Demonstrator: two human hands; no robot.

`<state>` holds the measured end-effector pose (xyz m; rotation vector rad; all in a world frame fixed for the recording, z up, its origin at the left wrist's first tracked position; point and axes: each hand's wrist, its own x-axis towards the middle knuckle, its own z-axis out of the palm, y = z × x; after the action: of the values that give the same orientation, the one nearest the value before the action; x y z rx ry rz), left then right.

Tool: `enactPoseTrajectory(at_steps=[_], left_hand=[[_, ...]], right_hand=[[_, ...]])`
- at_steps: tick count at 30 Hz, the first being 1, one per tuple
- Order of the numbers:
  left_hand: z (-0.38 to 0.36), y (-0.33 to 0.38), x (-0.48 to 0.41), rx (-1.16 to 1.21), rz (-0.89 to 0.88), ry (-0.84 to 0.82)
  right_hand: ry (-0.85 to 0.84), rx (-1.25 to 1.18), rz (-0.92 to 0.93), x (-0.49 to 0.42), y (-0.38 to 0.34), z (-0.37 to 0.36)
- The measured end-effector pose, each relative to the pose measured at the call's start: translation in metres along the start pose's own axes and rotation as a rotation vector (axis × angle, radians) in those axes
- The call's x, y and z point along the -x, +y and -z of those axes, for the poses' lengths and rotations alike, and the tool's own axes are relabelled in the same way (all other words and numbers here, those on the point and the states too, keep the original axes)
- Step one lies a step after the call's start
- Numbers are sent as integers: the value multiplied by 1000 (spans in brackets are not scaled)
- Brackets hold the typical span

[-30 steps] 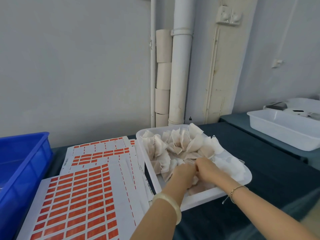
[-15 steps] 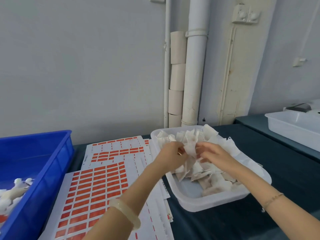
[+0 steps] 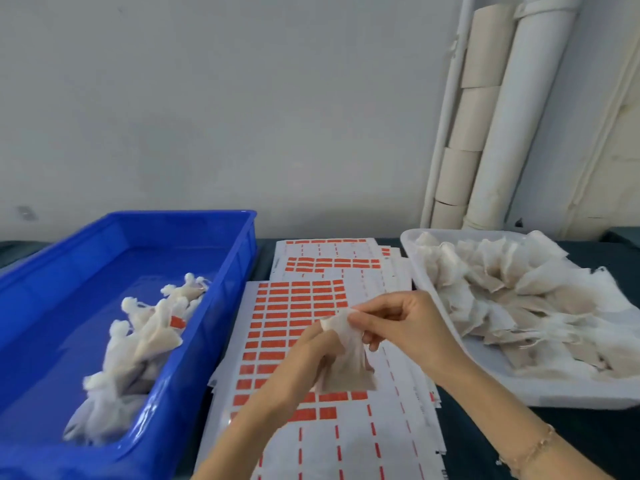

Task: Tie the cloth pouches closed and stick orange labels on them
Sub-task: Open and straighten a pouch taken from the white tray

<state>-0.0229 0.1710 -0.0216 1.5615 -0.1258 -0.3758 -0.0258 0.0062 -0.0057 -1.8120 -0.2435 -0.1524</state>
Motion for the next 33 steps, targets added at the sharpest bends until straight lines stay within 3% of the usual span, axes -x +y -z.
enactPoseTrajectory(at_steps=[2, 6, 9, 20, 28, 33], left_hand=[[6, -8, 8, 52, 101, 110], [17, -30, 26, -76, -107, 172], [20, -39, 25, -13, -85, 212], [1, -49, 27, 53, -123, 252], [-8, -50, 36, 165, -9, 294], [-9, -55, 37, 241, 47, 210]], right_hand=[[-54, 9, -22, 2, 7, -17], [-172, 91, -31, 6, 17, -36], [-197, 198, 14, 8, 20, -39], [-98, 153, 29, 21, 33, -44], [79, 294, 68, 9, 37, -40], [193, 335, 108, -3, 33, -26]])
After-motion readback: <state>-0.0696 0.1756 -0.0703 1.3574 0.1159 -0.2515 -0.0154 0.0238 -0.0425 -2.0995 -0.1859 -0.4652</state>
